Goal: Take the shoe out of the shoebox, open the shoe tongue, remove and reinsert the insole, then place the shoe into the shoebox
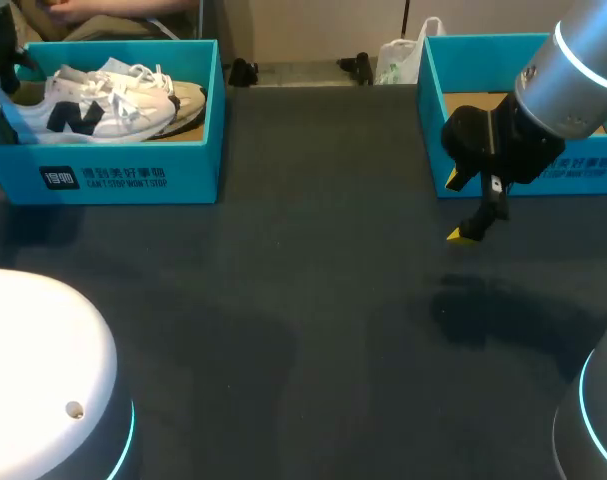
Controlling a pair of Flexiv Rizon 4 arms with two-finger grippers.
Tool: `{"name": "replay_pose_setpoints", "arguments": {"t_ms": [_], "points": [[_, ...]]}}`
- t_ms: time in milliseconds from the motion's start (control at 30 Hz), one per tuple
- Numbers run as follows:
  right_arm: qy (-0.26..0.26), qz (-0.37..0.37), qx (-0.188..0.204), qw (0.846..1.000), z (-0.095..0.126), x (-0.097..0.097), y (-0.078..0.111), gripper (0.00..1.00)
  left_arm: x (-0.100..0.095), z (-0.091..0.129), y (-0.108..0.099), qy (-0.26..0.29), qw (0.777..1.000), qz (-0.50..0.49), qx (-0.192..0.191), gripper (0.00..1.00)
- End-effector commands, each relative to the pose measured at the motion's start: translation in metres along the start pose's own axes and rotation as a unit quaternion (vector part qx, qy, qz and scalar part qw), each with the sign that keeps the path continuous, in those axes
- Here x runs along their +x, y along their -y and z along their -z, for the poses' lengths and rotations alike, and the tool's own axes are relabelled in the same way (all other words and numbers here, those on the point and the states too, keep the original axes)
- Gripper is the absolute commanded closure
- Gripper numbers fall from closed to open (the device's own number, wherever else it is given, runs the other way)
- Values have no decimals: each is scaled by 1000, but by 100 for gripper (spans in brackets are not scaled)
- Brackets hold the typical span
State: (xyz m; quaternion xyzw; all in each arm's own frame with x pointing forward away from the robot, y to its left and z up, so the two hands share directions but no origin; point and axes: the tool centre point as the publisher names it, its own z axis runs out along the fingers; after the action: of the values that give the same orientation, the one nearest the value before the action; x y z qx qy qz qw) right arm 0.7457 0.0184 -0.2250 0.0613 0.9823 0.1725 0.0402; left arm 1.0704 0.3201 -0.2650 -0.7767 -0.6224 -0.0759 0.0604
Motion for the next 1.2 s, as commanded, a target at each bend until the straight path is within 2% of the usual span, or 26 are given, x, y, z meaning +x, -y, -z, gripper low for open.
{"name": "replay_pose_setpoints", "arguments": {"t_ms": [33, 233, 500, 733, 933, 1200], "points": [[1, -1, 1, 1000, -1, 0, 0, 0, 5, 16, -4, -4, 1000, 2, 8, 100], [1, -1, 1, 1000, -1, 0, 0, 0, 13, 33, -6, -13, 1000, -9, 15, 100], [1, -1, 1, 1000, -1, 0, 0, 0, 19, 62, -8, -23, 1000, -5, 3, 100], [1, -1, 1, 1000, -1, 0, 0, 0, 14, 87, -2, -15, 1000, -7, 2, 100], [1, -1, 1, 1000, -1, 0, 0, 0, 1, 106, 10, -1, 1000, -20, -6, 100], [1, -1, 1, 1000, -1, 0, 0, 0, 1, 106, 10, -1, 1000, -20, -6, 100]]}}
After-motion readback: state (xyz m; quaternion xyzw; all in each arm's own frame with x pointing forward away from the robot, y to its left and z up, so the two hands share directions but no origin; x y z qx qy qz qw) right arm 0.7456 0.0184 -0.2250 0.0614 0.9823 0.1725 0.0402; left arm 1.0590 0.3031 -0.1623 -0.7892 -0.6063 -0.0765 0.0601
